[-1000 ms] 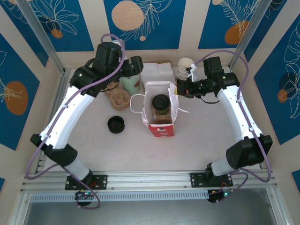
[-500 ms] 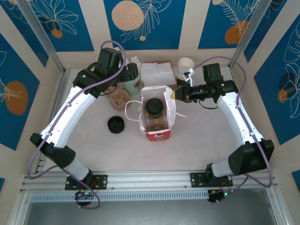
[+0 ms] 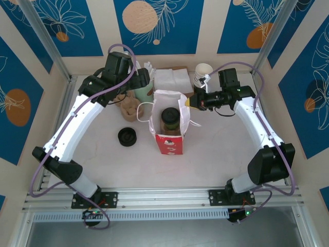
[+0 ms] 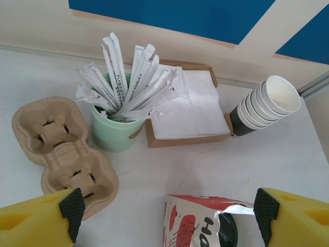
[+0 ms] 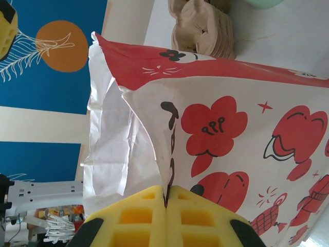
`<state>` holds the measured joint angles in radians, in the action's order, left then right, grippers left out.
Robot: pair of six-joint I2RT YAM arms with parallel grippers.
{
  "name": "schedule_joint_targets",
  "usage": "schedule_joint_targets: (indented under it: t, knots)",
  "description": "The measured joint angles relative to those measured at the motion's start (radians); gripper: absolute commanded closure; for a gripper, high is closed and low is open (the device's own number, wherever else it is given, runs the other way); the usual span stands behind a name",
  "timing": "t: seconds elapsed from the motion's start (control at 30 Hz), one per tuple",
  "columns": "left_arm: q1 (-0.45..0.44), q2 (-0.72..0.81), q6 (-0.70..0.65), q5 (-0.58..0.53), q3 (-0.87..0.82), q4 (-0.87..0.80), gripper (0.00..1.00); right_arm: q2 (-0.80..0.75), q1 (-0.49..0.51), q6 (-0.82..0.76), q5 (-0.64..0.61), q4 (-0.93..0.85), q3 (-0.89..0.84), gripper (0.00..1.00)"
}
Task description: Pack the takeout coffee
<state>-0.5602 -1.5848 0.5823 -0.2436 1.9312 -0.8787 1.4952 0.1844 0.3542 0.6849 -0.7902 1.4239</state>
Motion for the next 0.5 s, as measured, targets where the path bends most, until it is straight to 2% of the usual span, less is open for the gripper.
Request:
schedule_joint_targets:
  t: [0.23,0.5]
  knots:
    - [0.007,-0.007,0.034,-0.009,0.002,-0.019,0.06,0.03,0.026,0.068,0.0,0.058,-0.012,0.95]
    - [0.053,-0.025,0.045,-0.024,0.026,-0.058,0.06,0.031,0.089,0.137,-0.004,0.148,-0.052,0.91]
